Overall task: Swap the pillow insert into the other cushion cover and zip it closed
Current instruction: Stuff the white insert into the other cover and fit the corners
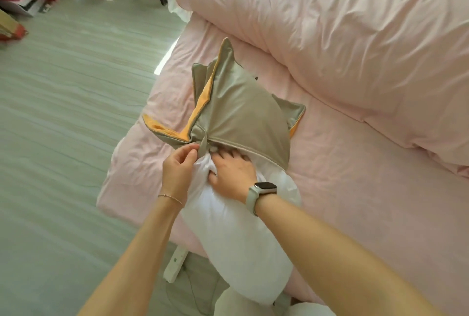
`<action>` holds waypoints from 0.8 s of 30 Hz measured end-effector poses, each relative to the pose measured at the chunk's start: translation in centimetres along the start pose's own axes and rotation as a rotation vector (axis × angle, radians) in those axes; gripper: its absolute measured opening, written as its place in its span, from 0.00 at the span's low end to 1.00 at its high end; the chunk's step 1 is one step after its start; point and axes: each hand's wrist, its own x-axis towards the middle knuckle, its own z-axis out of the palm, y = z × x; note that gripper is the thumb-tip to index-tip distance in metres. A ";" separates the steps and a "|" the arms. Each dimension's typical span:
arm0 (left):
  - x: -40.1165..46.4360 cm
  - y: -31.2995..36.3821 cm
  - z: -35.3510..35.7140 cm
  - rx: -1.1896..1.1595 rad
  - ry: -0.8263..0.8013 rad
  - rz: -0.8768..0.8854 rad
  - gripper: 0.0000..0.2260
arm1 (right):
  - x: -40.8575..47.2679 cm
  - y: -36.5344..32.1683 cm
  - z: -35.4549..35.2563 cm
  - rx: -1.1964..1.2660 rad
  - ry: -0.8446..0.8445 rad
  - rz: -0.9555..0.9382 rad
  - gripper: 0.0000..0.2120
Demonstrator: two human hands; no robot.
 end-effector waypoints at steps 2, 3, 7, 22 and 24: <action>0.1 -0.2 0.2 0.049 0.014 0.050 0.07 | 0.3 -0.4 0.1 0.005 0.139 0.013 0.23; 0.2 -0.1 0.5 0.051 0.017 0.057 0.08 | -0.1 -0.3 0.1 0.060 0.245 0.020 0.20; -0.8 1.2 4.4 0.052 -0.099 0.072 0.06 | -4.2 1.8 -1.7 0.171 0.610 0.016 0.17; -12.7 10.9 27.8 -0.352 -0.549 -0.052 0.07 | -17.3 16.7 -23.3 -0.299 0.942 0.052 0.16; -12.3 8.8 28.5 -0.237 -0.545 -0.074 0.10 | -17.6 18.9 -20.9 -0.322 0.832 0.022 0.16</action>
